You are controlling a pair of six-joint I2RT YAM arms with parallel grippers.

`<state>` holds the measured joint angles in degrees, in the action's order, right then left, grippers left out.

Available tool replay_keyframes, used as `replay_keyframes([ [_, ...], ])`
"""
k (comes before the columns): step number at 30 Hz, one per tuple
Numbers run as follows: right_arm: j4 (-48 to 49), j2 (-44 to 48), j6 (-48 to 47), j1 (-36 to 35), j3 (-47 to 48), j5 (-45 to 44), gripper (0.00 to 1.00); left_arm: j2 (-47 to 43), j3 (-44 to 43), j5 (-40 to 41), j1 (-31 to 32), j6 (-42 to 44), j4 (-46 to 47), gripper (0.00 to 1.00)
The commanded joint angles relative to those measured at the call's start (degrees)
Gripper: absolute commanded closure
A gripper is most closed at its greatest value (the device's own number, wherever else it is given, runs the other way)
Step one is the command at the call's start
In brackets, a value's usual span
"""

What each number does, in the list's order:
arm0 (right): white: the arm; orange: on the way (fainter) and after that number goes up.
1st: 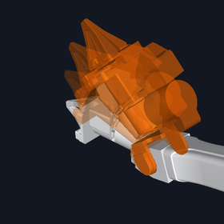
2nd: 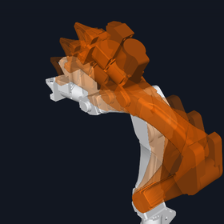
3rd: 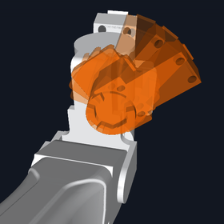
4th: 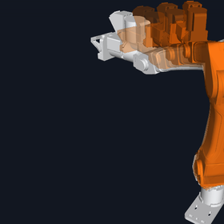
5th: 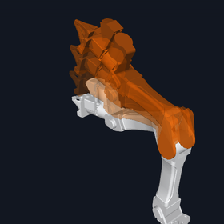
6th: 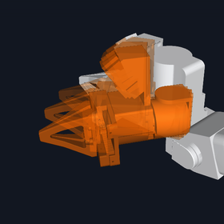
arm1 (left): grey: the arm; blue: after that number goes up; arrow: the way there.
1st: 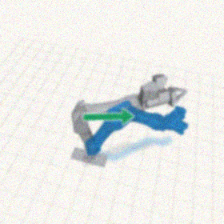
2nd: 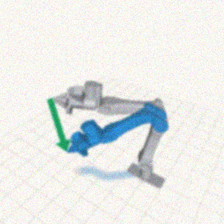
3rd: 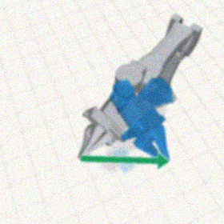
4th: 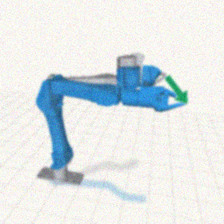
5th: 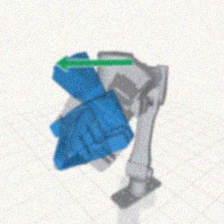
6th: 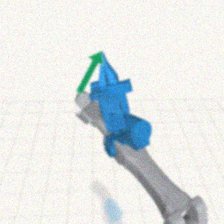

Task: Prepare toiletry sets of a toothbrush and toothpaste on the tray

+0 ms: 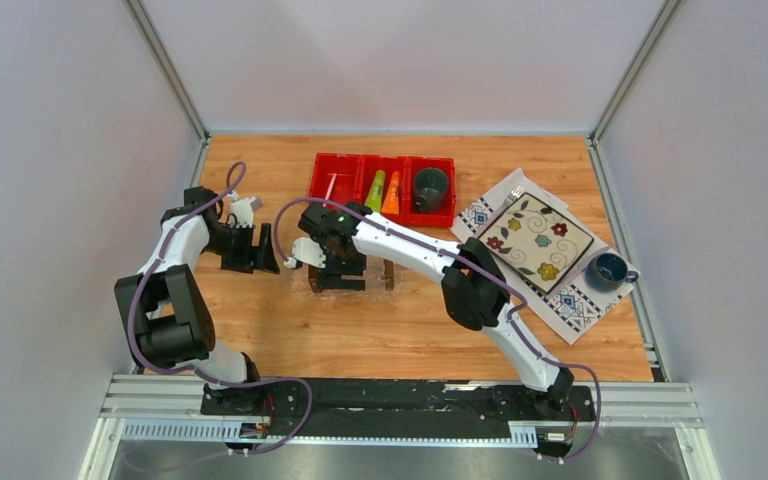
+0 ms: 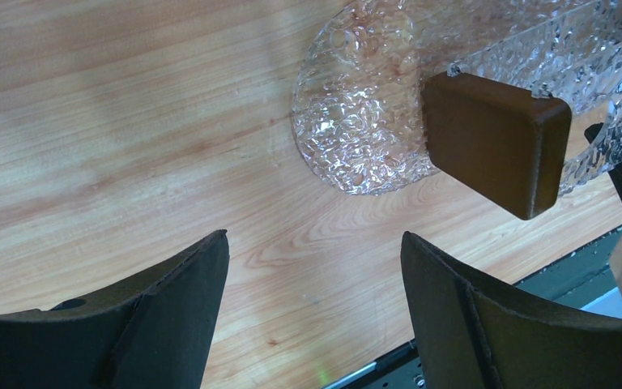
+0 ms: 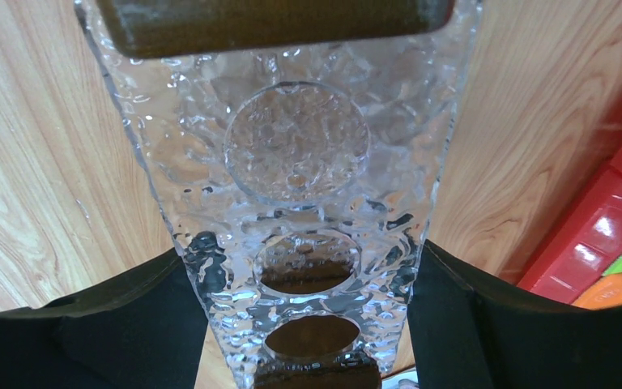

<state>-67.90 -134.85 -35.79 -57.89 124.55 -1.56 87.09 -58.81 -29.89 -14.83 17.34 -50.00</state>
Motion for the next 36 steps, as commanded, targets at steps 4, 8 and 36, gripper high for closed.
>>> replay_keyframes([
  [4, 0.84, 4.24, 1.69, 0.41, -2.38, -1.07, 0.56, -2.45, 0.18, -0.61, -0.46, 2.17, 0.60, 0.15],
  [8, 1.28, 4.68, 1.95, 0.76, -3.44, -1.43, 0.56, -2.45, 0.18, -0.78, -0.46, 2.26, 0.52, 0.14],
  [36, 0.22, 5.56, 3.71, 1.73, -3.09, -0.90, 0.53, -2.27, -0.08, -1.49, -0.55, 2.26, -0.10, 0.14],
])
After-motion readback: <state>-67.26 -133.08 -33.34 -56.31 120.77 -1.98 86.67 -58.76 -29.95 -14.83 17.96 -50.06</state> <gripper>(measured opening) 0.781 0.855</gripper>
